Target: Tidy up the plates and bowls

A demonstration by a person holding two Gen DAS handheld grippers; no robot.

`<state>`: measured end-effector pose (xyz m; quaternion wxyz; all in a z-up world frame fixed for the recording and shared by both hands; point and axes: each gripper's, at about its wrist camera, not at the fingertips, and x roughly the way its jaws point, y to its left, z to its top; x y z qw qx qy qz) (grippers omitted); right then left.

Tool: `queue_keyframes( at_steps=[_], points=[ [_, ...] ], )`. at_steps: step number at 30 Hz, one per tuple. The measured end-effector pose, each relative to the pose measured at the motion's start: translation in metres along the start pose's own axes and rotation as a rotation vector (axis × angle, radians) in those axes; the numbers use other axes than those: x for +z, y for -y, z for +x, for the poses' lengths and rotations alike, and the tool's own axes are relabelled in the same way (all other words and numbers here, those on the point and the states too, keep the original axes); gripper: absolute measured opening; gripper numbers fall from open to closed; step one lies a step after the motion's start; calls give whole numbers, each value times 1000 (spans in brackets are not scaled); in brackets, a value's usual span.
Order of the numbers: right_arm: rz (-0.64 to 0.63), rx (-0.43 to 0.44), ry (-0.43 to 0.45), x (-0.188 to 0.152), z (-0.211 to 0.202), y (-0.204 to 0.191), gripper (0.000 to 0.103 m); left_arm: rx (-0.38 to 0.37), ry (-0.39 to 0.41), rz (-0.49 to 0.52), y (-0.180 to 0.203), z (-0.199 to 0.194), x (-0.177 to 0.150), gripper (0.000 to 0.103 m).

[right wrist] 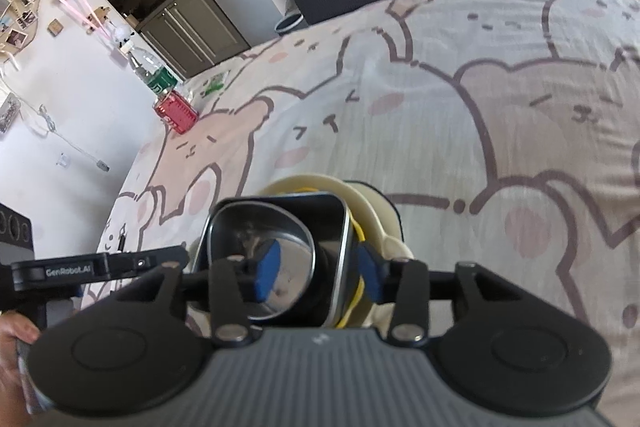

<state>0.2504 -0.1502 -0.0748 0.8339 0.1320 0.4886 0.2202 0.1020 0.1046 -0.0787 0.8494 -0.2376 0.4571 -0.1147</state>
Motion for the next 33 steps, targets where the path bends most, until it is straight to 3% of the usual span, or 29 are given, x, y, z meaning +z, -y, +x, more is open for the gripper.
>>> queue_keyframes(
  at_steps=[8, 14, 16, 27, 33],
  points=[
    [-102, -37, 68, -5, -31, -18, 79, 59, 70, 105, 26, -40, -12, 87],
    [-136, -71, 145, -20, -68, -33, 96, 93, 151, 178, 47, -70, -29, 102],
    [-137, -87, 182, -29, -82, -36, 103, 96, 177, 190, 53, -79, -36, 103],
    [-156, -102, 364, -80, -146, -51, 103, 94, 319, 290, 88, -129, -70, 103],
    [-170, -136, 472, -108, -169, -56, 103, 137, 394, 307, 89, -140, -92, 103]
  ],
)
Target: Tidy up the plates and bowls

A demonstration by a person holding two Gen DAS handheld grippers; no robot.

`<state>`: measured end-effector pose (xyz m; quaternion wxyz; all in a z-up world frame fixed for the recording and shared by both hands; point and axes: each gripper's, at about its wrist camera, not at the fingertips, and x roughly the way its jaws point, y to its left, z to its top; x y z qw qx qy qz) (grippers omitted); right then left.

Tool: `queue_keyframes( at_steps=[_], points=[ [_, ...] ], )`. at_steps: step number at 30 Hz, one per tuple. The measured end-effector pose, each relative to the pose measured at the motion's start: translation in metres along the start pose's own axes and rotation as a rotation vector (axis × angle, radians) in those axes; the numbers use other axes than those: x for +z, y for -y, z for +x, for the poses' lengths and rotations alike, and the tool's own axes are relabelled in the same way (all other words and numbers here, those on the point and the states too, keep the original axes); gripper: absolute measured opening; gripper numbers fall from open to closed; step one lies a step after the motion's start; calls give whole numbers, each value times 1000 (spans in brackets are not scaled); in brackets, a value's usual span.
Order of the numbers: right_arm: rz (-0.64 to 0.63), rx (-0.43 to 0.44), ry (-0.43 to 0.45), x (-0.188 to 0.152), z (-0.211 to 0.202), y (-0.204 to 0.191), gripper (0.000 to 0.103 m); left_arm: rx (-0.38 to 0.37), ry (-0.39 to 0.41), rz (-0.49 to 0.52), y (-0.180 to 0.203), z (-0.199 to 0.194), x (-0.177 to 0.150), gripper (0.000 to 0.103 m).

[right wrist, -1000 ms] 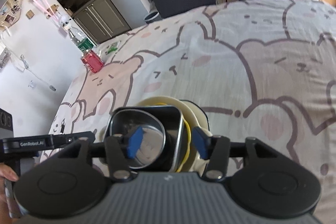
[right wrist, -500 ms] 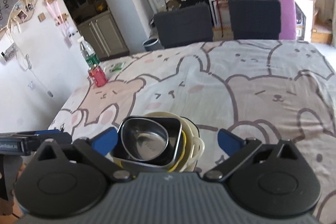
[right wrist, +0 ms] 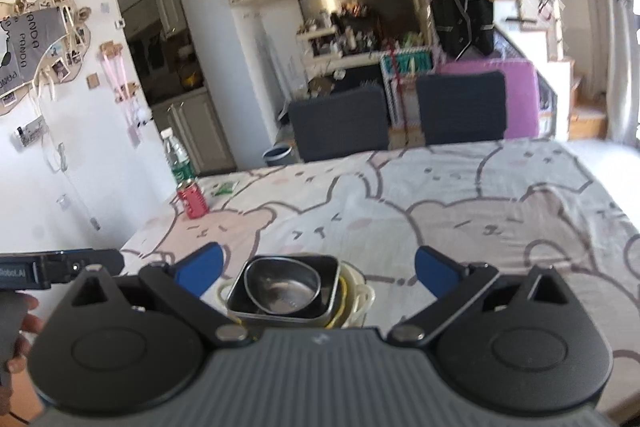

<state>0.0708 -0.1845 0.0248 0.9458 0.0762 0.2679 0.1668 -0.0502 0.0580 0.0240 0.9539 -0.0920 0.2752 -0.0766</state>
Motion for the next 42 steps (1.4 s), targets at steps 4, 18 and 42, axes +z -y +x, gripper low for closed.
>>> queue_keyframes(
  at_steps=[4, 18, 42],
  points=[
    [-26, -24, 52, -16, -9, -5, 103, 50, 43, 32, 1, -6, -13, 103],
    [-148, -129, 93, -72, -12, -26, 103, 140, 91, 145, -1, -6, -62, 103],
    [-181, -200, 82, -102, -3, -19, 103, 204, 57, 228, 9, 9, -96, 103]
  ],
)
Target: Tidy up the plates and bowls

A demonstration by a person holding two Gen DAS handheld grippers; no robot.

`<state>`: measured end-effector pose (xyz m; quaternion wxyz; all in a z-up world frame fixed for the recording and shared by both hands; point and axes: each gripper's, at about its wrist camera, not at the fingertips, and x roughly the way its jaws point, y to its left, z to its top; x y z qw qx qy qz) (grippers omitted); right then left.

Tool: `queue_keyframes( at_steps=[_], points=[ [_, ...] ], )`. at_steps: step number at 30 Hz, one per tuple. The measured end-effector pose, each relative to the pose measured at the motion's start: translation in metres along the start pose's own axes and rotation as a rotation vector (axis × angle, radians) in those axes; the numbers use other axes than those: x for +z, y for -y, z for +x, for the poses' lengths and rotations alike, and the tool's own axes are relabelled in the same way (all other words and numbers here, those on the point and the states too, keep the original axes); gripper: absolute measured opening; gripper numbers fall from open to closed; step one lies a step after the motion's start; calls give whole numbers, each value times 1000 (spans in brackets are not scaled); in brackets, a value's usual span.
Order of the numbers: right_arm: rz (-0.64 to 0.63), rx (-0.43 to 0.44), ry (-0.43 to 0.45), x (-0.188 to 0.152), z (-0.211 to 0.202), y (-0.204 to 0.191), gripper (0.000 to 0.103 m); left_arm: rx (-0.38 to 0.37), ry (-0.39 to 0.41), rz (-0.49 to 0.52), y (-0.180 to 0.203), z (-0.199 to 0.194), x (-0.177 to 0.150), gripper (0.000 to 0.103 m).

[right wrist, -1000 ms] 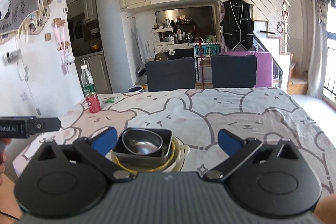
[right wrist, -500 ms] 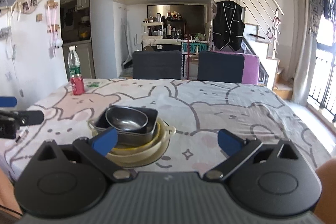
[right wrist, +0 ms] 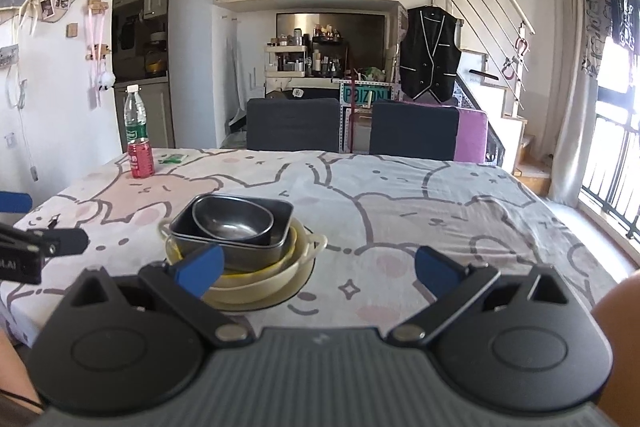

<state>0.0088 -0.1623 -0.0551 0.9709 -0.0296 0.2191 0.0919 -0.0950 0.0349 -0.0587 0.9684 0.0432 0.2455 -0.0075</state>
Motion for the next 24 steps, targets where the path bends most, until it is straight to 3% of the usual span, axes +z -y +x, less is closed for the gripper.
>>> queue_keyframes(
  at_steps=[24],
  points=[
    [-28, 7, -2, -6, 3, -8, 103, -6, 24, -9, 0, -6, 0, 103]
  ],
)
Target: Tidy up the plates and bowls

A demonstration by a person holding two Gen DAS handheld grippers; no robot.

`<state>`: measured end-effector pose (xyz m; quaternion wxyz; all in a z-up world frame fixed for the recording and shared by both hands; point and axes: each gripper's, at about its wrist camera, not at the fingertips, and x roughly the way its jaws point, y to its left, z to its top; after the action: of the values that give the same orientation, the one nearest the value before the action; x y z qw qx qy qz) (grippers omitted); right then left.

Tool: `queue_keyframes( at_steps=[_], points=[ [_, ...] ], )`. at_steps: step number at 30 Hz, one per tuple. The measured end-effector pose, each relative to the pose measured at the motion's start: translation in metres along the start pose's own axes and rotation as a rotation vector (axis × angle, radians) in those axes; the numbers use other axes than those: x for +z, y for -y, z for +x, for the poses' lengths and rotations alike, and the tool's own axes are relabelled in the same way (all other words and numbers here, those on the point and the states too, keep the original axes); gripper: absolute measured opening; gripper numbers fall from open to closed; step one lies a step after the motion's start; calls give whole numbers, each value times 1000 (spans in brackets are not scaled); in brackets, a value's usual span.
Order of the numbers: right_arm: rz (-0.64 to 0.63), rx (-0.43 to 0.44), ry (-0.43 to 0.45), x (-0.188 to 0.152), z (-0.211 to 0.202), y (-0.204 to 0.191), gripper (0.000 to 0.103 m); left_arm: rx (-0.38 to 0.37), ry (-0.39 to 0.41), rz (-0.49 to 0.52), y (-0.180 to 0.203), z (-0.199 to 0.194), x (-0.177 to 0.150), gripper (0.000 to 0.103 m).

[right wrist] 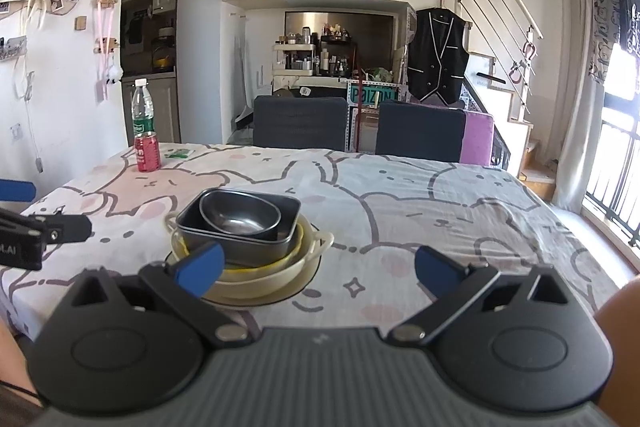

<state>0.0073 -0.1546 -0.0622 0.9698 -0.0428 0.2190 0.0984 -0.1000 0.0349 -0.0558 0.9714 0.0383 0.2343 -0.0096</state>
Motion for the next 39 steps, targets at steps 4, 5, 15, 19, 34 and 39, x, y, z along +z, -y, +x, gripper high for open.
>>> queue_keyframes(
  at_steps=[4, 5, 15, 19, 34, 39],
  points=[
    [1, 0, -1, -1, 0, 0, 103, -1, 2, 4, 1, -1, 0, 103],
    [1, 0, 0, -1, 0, 0, 103, -2, 2, 5, 1, 0, 0, 103],
    [0, 1, 0, -1, 0, 0, 103, -5, 1, 6, 1, 0, 0, 103],
    [0, 1, 0, -1, 0, 0, 103, -7, 0, 6, 0, 0, 0, 103],
    [0, 0, -1, -1, 0, -1, 103, -7, -6, 5, -1, 1, -2, 103],
    [-1, -1, -3, -2, 1, 0, 103, -6, -7, 5, -2, 2, -3, 103]
  ],
)
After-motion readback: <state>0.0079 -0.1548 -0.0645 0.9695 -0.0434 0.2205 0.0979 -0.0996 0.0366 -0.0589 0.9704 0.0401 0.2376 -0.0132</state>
